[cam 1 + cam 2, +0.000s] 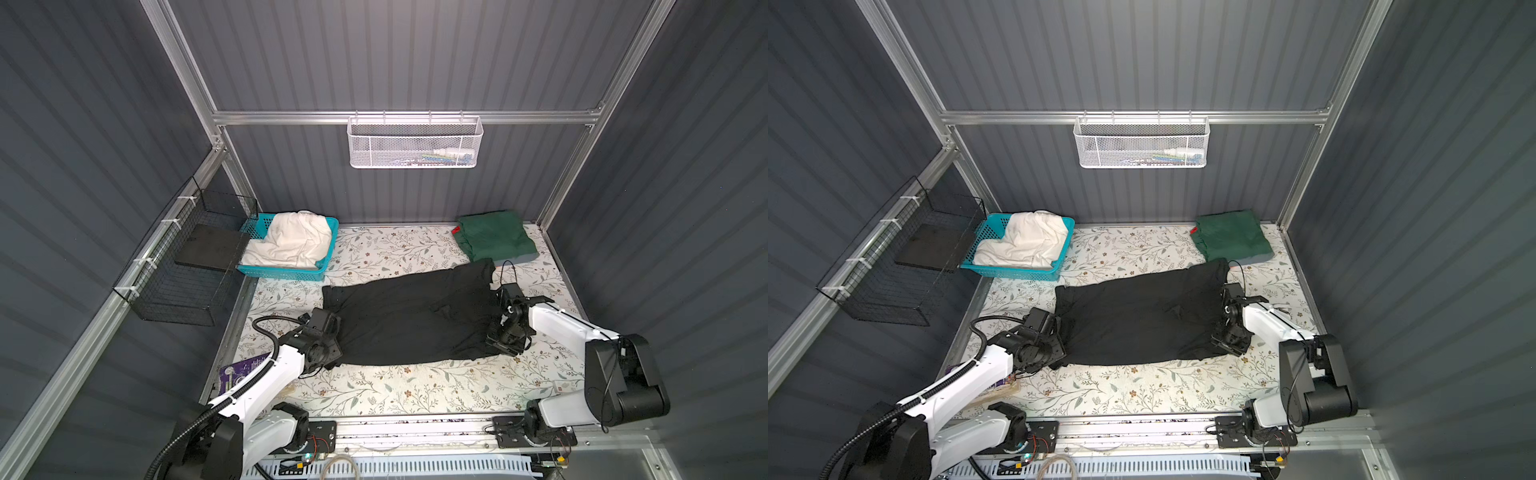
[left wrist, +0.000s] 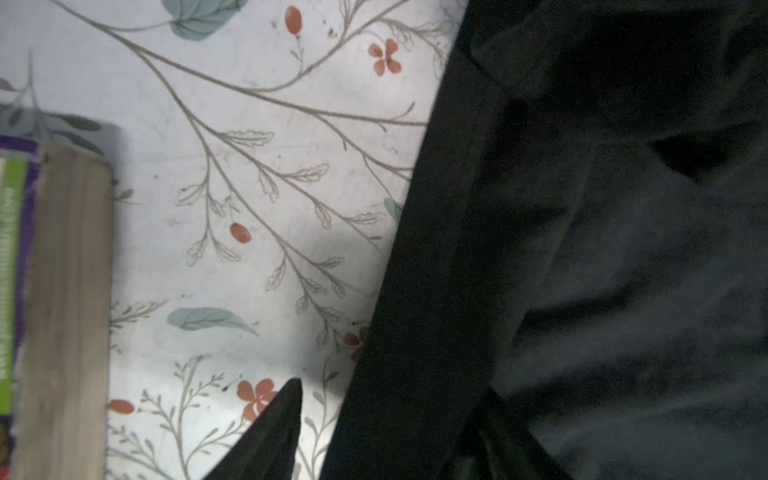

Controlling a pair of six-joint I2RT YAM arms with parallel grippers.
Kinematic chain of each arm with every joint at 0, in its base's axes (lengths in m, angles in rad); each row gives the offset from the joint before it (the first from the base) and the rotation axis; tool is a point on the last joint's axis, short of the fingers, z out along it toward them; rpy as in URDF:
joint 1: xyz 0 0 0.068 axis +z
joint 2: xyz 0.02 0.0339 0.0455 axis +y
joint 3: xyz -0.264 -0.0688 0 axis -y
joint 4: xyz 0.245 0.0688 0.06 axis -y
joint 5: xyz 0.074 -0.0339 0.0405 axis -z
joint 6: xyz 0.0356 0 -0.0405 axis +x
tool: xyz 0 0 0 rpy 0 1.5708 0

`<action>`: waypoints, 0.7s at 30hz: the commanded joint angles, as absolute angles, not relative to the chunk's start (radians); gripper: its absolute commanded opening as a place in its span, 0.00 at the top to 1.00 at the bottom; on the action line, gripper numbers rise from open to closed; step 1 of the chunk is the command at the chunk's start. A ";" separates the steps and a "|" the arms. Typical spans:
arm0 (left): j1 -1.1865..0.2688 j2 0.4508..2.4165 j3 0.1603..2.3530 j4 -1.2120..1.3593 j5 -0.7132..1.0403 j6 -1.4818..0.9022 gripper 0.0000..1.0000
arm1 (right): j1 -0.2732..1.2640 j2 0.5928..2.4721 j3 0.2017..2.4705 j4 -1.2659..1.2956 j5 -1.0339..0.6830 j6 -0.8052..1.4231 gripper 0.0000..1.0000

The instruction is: Fold and stack the t-shirts

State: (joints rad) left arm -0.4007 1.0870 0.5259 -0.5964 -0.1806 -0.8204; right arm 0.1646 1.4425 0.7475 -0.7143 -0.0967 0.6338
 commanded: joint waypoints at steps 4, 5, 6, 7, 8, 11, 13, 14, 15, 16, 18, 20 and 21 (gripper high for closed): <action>-0.403 1.063 0.516 -0.589 -0.139 -0.842 0.34 | 0.171 1.450 0.718 -0.679 -0.075 0.664 0.55; -0.403 1.068 0.515 -0.586 -0.129 -0.845 0.34 | 0.170 1.451 0.715 -0.677 -0.075 0.666 0.56; -0.403 1.072 0.514 -0.585 -0.124 -0.846 0.35 | 0.170 1.455 0.713 -0.674 -0.075 0.667 0.57; -0.405 1.076 0.514 -0.584 -0.121 -0.840 0.35 | 0.172 1.458 0.712 -0.674 -0.074 0.667 0.59; -0.405 1.078 0.515 -0.583 -0.122 -0.834 0.35 | 0.172 1.459 0.712 -0.673 -0.072 0.667 0.60; -0.405 1.088 0.510 -0.576 -0.121 -0.833 0.38 | 0.173 1.456 0.708 -0.674 -0.055 0.664 0.65; -0.405 1.090 0.497 -0.555 -0.108 -0.838 0.45 | 0.173 1.452 0.706 -0.676 -0.046 0.666 0.72; -0.405 1.095 0.496 -0.553 -0.106 -0.841 0.49 | 0.174 1.449 0.706 -0.676 -0.049 0.663 0.75; -0.405 1.098 0.498 -0.553 -0.106 -0.839 0.54 | 0.175 1.445 0.706 -0.675 -0.050 0.663 0.79; -0.405 1.101 0.502 -0.553 -0.107 -0.838 0.58 | 0.175 1.440 0.704 -0.673 -0.051 0.662 0.82; -0.405 1.110 0.509 -0.552 -0.113 -0.833 0.64 | 0.175 1.437 0.708 -0.673 -0.046 0.660 0.91; -0.406 1.116 0.518 -0.551 -0.117 -0.830 0.69 | 0.176 1.433 0.711 -0.682 -0.046 0.659 0.97; -0.405 1.118 0.524 -0.552 -0.120 -0.825 0.71 | 0.176 1.426 0.711 -0.686 -0.048 0.659 1.00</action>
State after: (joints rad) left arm -0.4007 1.1091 0.5087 -0.5484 -0.1215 -0.8314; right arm 0.1730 1.4353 0.7238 -0.6704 -0.0750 0.6582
